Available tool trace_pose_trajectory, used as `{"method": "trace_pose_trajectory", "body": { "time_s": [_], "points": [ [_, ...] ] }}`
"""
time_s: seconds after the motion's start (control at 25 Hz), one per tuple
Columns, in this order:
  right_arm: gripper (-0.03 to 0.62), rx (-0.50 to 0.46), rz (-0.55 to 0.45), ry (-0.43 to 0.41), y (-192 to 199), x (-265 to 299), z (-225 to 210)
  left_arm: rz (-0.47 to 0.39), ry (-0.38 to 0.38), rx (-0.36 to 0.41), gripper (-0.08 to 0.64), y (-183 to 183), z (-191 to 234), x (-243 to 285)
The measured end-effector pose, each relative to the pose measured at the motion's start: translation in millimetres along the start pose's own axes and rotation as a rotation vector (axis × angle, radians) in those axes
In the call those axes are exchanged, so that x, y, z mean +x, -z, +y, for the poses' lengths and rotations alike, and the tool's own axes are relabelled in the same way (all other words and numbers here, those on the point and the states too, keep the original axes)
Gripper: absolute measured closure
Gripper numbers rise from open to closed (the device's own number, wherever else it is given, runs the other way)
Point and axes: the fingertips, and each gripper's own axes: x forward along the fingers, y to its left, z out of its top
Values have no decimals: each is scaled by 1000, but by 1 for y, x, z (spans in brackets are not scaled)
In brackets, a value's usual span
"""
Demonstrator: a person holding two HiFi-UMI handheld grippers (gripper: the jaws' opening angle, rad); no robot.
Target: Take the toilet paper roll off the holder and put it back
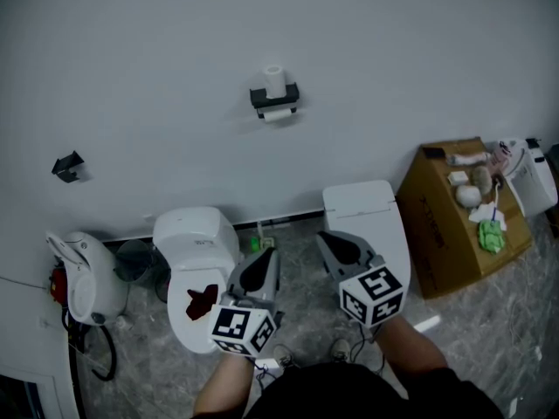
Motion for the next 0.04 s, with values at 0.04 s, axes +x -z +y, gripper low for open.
{"method": "trace_pose_trajectory", "body": {
  "time_s": [0.04],
  "points": [
    [597,0,0,0,0,0,1,-2,0,2,555,0,0,-1]
  ]
}}
